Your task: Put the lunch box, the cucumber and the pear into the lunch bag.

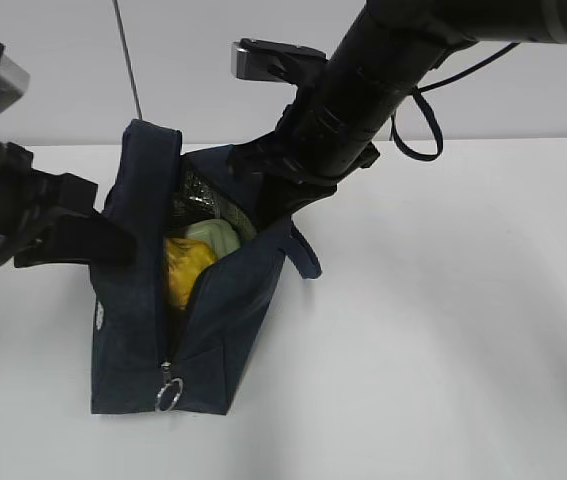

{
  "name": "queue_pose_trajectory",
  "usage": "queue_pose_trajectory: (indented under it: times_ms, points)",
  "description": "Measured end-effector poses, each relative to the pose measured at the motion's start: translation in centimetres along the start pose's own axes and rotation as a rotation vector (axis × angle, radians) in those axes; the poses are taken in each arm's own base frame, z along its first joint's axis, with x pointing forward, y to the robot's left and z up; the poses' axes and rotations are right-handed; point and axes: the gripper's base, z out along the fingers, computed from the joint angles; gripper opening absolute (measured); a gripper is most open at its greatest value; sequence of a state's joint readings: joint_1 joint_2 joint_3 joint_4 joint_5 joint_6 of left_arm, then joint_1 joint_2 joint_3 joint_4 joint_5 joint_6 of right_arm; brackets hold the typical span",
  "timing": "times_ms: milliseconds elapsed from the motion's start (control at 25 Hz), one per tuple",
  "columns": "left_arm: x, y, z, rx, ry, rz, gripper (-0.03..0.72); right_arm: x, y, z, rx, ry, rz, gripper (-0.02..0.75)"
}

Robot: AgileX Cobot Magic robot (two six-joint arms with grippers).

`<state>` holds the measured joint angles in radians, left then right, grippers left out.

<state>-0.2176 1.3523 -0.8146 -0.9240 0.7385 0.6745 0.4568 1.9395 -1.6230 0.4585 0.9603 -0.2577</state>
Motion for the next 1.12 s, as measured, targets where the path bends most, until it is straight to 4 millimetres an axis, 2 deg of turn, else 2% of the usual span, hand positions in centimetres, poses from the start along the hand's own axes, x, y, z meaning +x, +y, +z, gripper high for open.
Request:
queue_pose_trajectory:
  times_ms: [200, 400, 640, 800, 1120]
  points:
    - [0.3, -0.9, 2.2, 0.044, 0.037, -0.029, -0.015, 0.2, -0.9, -0.9, 0.134, 0.084, -0.026, 0.006]
    - [-0.7, -1.9, 3.4, 0.075, 0.027, -0.036, -0.015, 0.9, -2.3, -1.8, 0.307, 0.162, -0.036, 0.006]
    - [-2.8, -3.5, 5.3, 0.121, 0.043, 0.015, -0.015, 1.4, -2.5, -5.3, 0.471, 0.187, -0.050, 0.006]
    - [-3.0, -3.5, 6.6, 0.133, 0.078, 0.016, -0.015, 1.5, -2.5, -5.7, 0.485, 0.190, -0.047, 0.006]
    - [-3.0, -3.4, 6.8, 0.129, 0.080, 0.012, -0.015, 1.3, -2.1, -5.2, 0.425, 0.171, -0.042, 0.006]
